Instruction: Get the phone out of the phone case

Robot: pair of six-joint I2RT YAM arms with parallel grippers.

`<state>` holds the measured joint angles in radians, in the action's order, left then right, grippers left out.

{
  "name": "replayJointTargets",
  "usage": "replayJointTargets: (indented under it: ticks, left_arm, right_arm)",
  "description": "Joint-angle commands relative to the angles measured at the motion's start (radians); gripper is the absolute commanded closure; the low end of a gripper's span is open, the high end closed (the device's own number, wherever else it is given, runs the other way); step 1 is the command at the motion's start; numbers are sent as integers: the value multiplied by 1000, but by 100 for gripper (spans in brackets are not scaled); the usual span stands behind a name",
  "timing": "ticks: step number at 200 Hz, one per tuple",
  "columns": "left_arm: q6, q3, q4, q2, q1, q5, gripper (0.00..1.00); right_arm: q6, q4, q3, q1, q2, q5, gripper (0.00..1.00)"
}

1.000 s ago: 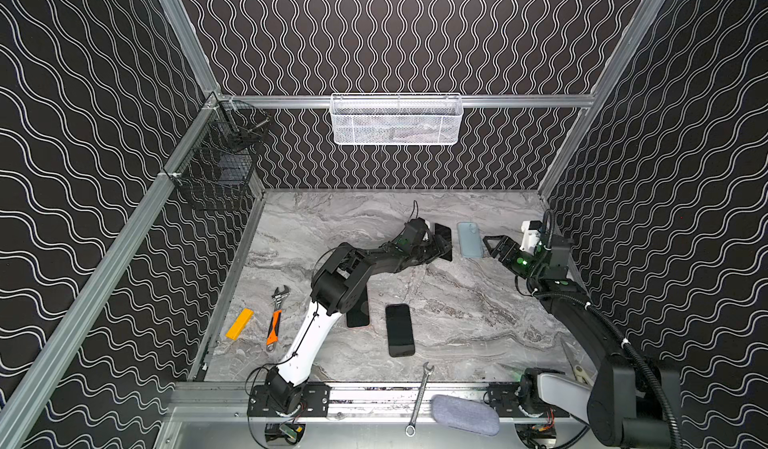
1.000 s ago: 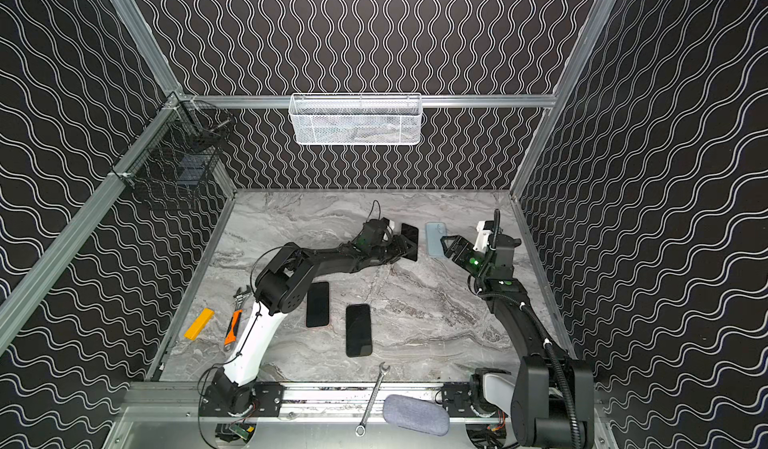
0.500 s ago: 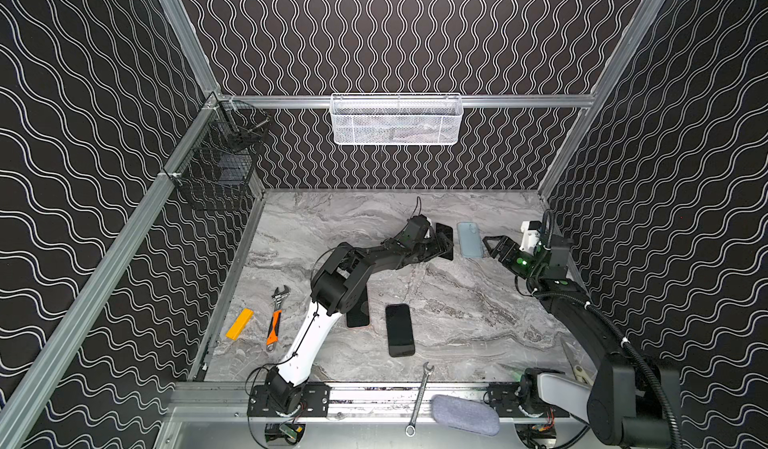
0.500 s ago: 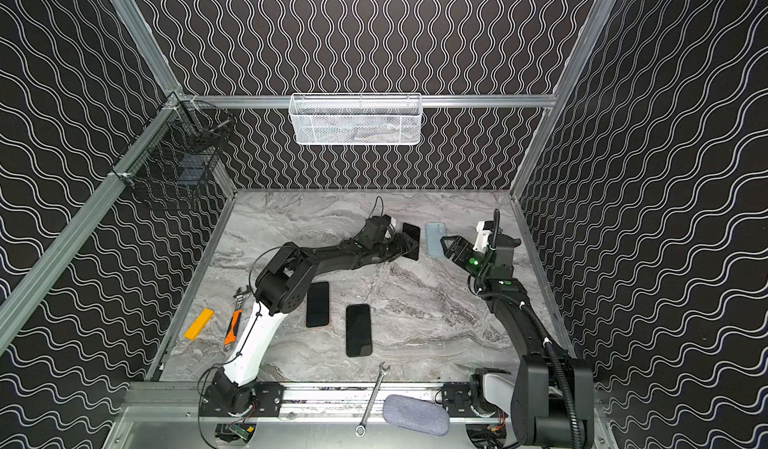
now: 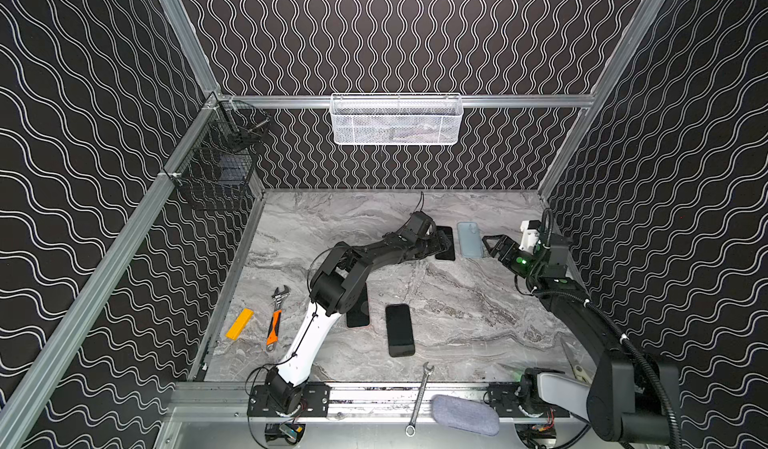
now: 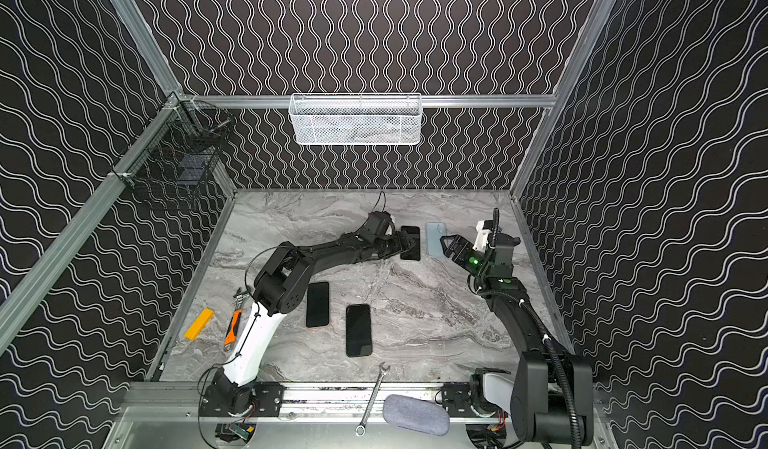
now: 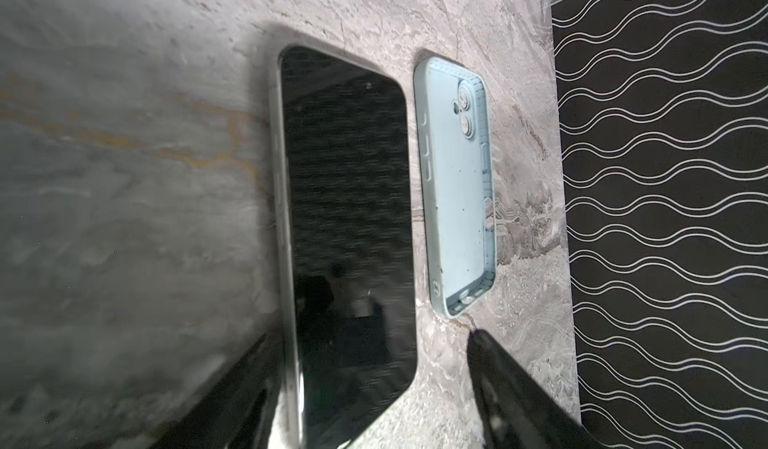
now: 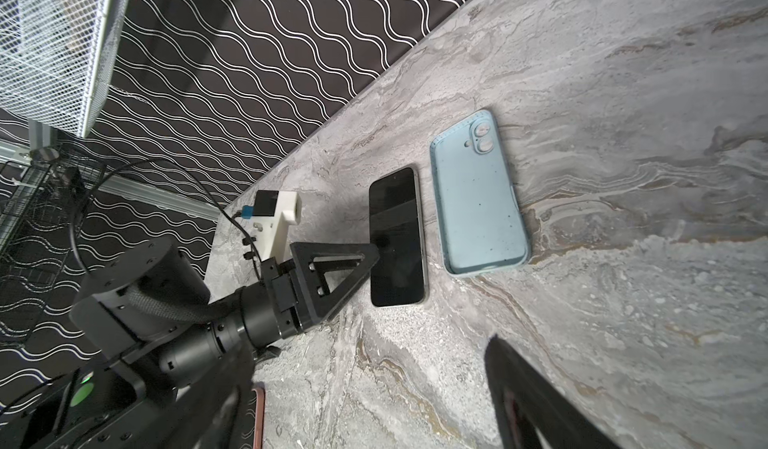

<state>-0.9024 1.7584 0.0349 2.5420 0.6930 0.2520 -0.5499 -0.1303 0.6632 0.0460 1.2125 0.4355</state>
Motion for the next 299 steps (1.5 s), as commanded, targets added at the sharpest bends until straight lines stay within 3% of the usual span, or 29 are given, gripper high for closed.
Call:
replayJointTargets:
  ticks: [1,10,66,97,112,142,178,202,223,247,299]
  left_arm:
    - [29,8,-32,9,0,10,26]
    - [38,9,-32,8,-2,13,25]
    - [55,-33,-30,-109,-39,49,16]
    - [48,-102,-31,-254,-69,82,8]
    - [48,-131,-44,-322,-90,104,2]
    - [92,-175,-107,-457,-152,182,1]
    - [292,-157,-367,-620,-251,170,1]
    - [359,-213,-374,-705,-367,232,1]
    - [391,-284,-377,-759,-457,223,1]
    - [404,-298,-404,-780,-538,282,1]
    - [507,-356,-459,-826,-569,98,1]
  right_arm:
    - [-9,-38,5,-1,2,11,5]
    - [-3,-27,15,-1,5,14,0]
    - [1,-24,42,-1,-17,37,0]
    - [-54,-32,23,-1,-83,-58,0]
    - [-34,-28,32,-1,-104,-10,0]
    - [-23,-49,39,-1,-116,107,0]
    - [-30,-39,27,-1,-118,245,0]
    - [-88,-67,-1,-6,-111,294,7]
    - [-31,101,55,-70,-102,213,5]
    - [32,271,133,-257,-95,-22,0]
    - [-57,391,188,-623,-27,-358,0]
